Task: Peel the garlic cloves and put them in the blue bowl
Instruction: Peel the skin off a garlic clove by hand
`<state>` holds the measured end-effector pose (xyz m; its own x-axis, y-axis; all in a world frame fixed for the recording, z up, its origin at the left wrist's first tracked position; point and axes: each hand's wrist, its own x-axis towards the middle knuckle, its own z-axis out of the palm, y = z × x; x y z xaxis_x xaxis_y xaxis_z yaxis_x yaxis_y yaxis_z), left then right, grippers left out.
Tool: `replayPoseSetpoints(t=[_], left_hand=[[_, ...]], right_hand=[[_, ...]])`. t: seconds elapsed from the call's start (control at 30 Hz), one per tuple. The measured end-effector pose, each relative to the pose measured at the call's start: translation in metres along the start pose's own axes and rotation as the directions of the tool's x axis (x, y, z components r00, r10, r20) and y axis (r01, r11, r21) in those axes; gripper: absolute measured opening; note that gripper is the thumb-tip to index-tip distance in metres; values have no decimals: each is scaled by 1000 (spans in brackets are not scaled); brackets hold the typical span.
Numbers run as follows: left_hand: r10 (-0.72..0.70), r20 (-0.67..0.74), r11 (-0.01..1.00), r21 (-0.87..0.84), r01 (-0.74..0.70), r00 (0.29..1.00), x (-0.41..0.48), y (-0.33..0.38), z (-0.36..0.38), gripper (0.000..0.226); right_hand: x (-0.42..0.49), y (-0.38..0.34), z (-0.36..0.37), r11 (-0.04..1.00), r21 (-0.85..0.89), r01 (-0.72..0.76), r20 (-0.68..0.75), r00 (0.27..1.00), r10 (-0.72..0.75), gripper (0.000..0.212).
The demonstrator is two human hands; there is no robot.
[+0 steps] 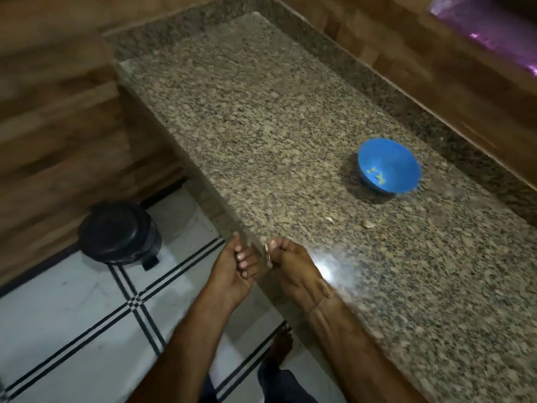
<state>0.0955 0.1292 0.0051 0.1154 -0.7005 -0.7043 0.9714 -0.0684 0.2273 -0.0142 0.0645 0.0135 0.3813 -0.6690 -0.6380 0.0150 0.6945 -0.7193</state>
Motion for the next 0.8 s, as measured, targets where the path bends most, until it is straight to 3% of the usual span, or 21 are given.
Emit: replayPoseSetpoints(t=[0.27, 0.47, 0.8], left_hand=[[168, -90, 974, -137, -179, 982, -46, 169, -120, 54], [205, -212, 952, -182, -245, 956, -83, 284, -230, 54], [225, -306, 928, -223, -299, 925, -94, 392, -315, 54]], right_hand=[[40, 67, 200, 990, -66, -126, 150, 980, 135, 39], [57, 126, 341, 975, -96, -200, 192, 957, 216, 42], [84, 155, 456, 941, -115, -318, 174, 926, 335, 31]])
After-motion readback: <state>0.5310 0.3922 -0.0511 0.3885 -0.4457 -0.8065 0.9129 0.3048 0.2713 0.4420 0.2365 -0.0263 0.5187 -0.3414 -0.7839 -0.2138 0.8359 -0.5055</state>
